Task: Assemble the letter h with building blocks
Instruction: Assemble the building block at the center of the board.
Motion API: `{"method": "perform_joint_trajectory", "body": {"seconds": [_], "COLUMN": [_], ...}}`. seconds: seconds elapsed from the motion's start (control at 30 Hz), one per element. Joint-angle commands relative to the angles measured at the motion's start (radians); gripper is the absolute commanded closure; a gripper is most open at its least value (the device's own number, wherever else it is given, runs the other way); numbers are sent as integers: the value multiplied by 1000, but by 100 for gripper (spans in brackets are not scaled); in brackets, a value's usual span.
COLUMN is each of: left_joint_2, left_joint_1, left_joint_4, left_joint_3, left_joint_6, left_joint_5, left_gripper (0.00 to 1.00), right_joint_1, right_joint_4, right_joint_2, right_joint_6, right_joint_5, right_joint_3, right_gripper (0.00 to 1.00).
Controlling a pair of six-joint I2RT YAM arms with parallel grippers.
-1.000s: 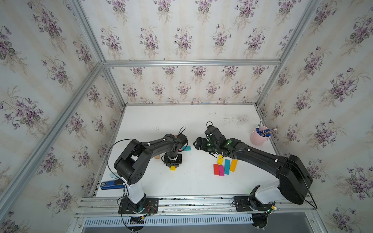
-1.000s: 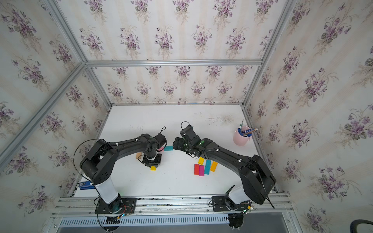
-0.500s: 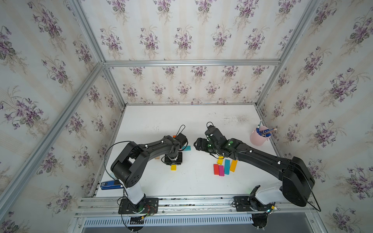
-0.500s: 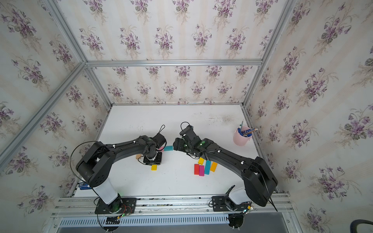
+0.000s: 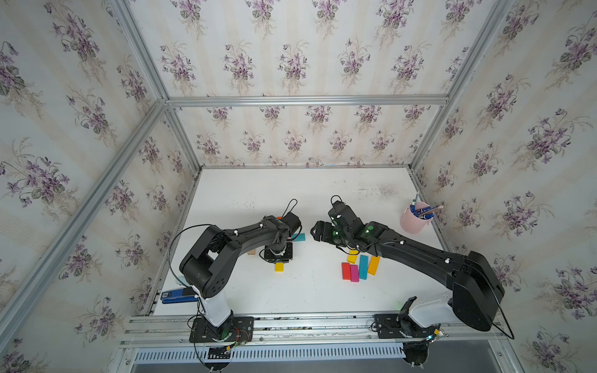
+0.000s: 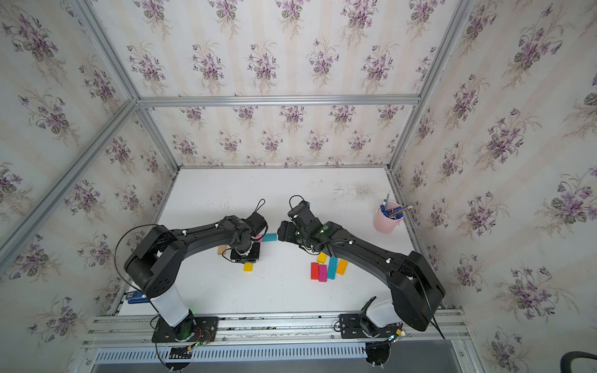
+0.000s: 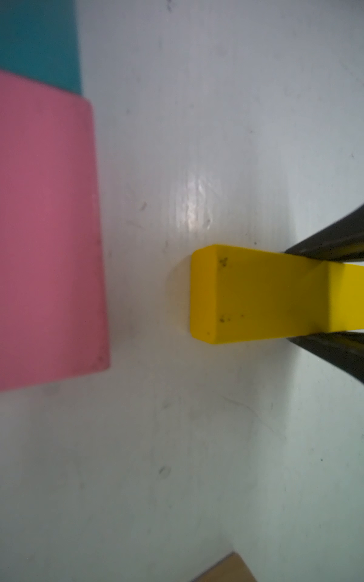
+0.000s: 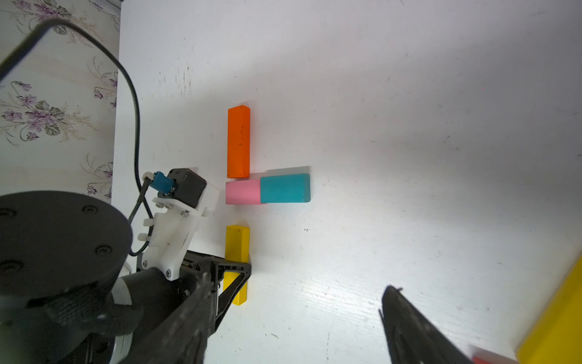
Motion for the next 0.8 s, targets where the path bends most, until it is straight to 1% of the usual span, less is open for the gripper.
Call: {"method": "perform_joint_trajectory", "body": {"seconds": [0.0, 0.4, 0.43, 0.5, 0.53, 0.63, 0.7, 0.77], "left_joint_2": [29, 48, 46, 35, 23, -26, -63, -110], "left_joint_1": [2, 5, 5, 5, 5, 3, 3, 4], "left_joint_4": [93, 79, 80, 82, 85, 85, 72, 47], "left_joint_3": [6, 38, 37, 29, 23, 9, 3, 3], "left_joint_6": [14, 10, 10, 10, 10, 6, 4, 1], "left_joint_5": [-70, -76, -75, -74, -74, -76, -80, -83], "left_gripper": [78, 77, 72, 54, 49, 38, 33, 31], "right_joint_1": [0, 2, 2, 4, 6, 19, 28, 40], "right_joint_4": [-4, -2, -2, -3, -5, -17, -19, -25], "right_joint_2": [-4, -3, -3, -4, -4, -2, -1, -1], "right_joint_6": [1, 4, 4, 4, 4, 5, 13, 22], "right_joint_5": [14, 14, 14, 16, 21, 42, 55, 71], "right_joint_3": [-5, -9, -11, -10, -10, -3, 1, 4], "right_gripper": [15, 15, 15, 15, 15, 15, 15, 15]}}
